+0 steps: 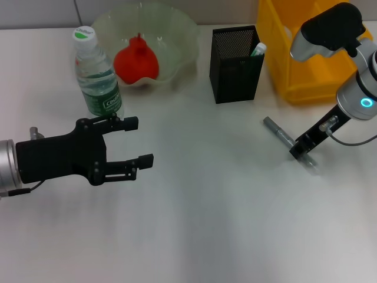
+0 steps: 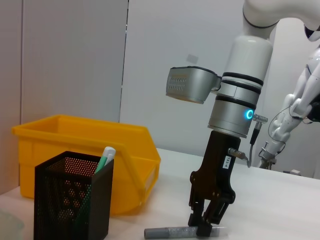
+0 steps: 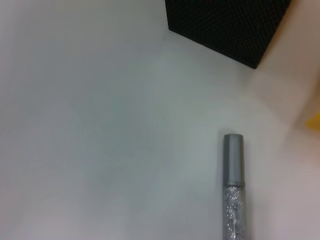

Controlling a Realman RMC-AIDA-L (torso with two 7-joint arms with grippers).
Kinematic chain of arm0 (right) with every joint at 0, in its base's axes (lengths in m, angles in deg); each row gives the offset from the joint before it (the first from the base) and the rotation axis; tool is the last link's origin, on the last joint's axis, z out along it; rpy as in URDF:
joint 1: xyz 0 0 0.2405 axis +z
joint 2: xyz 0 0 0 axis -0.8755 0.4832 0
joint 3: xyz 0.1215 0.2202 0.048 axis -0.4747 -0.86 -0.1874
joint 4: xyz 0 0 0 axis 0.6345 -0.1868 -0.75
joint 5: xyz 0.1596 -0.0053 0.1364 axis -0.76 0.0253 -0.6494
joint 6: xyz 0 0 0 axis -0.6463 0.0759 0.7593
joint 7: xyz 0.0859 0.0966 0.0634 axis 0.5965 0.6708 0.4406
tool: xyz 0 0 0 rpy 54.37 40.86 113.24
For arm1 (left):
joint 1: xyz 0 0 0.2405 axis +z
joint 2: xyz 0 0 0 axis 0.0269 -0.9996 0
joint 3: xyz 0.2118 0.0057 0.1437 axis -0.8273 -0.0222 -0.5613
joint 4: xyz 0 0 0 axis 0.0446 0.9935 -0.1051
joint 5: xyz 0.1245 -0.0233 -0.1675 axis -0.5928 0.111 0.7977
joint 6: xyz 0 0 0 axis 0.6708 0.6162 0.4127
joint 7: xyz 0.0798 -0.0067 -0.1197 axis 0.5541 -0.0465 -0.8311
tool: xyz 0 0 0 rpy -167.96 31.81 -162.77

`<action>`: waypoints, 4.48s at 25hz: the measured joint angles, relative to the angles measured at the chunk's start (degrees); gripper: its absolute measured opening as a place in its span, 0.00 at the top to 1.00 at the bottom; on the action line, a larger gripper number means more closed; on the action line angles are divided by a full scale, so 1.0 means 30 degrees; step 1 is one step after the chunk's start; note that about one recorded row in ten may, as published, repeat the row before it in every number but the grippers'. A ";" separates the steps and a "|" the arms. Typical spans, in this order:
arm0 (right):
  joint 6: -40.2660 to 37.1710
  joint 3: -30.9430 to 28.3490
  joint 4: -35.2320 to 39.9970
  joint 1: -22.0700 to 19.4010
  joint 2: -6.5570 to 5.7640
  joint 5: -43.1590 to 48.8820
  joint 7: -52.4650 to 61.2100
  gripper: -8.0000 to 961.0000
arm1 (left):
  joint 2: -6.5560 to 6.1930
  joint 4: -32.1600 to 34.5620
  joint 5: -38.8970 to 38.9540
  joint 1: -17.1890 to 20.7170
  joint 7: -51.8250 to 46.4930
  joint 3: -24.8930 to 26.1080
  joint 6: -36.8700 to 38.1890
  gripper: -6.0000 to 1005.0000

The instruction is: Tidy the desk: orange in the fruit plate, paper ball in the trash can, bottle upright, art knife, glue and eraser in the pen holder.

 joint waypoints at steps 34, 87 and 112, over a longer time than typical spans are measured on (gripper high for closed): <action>-0.3565 0.2899 1.4594 -0.1696 -0.0012 0.0377 -0.4590 0.85 | -0.0045 0.0199 0.0192 0.0097 0.0072 0.0138 -0.0081 0.17; 2.9636 1.0795 0.5026 -0.9052 -0.0083 0.3089 -3.8438 0.85 | 0.1316 -0.0691 0.0729 0.0701 0.4802 0.3283 -0.1049 0.17; 3.2975 1.2803 0.1265 -0.8347 0.0179 0.2912 -3.8736 0.83 | 0.1239 -0.0849 0.0764 0.1289 0.5902 0.3458 -0.0992 0.17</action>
